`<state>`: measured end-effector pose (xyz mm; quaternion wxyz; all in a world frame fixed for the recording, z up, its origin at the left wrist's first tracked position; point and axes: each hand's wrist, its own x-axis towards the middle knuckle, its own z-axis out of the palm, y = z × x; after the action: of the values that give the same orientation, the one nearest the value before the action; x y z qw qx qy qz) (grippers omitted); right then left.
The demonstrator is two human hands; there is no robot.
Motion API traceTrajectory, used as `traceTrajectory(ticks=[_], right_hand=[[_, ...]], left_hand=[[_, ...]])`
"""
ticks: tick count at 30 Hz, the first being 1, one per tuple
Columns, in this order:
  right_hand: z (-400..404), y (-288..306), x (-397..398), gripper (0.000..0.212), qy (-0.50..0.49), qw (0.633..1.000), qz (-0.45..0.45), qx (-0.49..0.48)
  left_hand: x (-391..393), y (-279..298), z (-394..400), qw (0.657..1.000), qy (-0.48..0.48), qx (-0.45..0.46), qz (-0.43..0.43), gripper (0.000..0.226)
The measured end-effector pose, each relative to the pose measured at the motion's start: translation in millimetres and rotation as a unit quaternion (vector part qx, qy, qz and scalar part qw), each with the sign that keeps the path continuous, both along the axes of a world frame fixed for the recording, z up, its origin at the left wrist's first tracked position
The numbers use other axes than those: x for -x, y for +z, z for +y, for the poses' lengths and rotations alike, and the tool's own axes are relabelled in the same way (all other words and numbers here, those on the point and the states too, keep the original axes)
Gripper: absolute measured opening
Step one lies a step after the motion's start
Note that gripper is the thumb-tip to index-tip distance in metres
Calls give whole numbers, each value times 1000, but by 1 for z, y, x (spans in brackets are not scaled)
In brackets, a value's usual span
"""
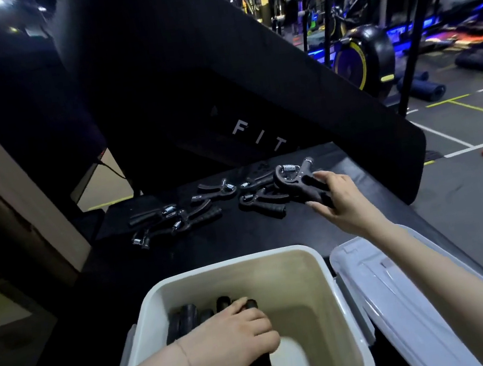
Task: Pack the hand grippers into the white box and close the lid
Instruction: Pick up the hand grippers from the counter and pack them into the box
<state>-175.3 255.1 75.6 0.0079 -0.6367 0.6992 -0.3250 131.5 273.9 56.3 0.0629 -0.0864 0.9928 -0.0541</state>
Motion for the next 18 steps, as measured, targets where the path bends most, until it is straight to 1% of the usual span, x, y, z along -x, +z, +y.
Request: traceTrajectory(ticks=[2, 7, 9, 11, 13, 15, 16, 18], right_hand=[[12, 13, -9, 61, 9, 999, -23, 22], [38, 42, -40, 54, 48, 996, -62, 52], [51, 53, -53, 54, 67, 991, -99, 57], [66, 61, -69, 53, 99, 980, -163, 48], [80, 66, -89, 47, 142, 956, -256, 33], [91, 66, -109, 43, 153, 924, -350, 9], [97, 65, -119, 42, 142, 912, -385, -13], [106, 61, -134, 40, 118, 882, -448, -78]], left_hand=[[-6, 3, 0, 999, 26, -42, -10, 43], [-15, 10, 4, 995, 57, -74, -29, 45], [-16, 14, 6, 994, 63, -80, -47, 46], [-18, 15, 7, 993, 67, -82, -51, 49], [-21, 17, 10, 990, 86, -100, -57, 60], [-26, 18, 13, 986, 101, -123, -55, 77], [-28, 18, 14, 984, 107, -132, -52, 80], [-32, 19, 14, 982, 116, -138, -52, 77]])
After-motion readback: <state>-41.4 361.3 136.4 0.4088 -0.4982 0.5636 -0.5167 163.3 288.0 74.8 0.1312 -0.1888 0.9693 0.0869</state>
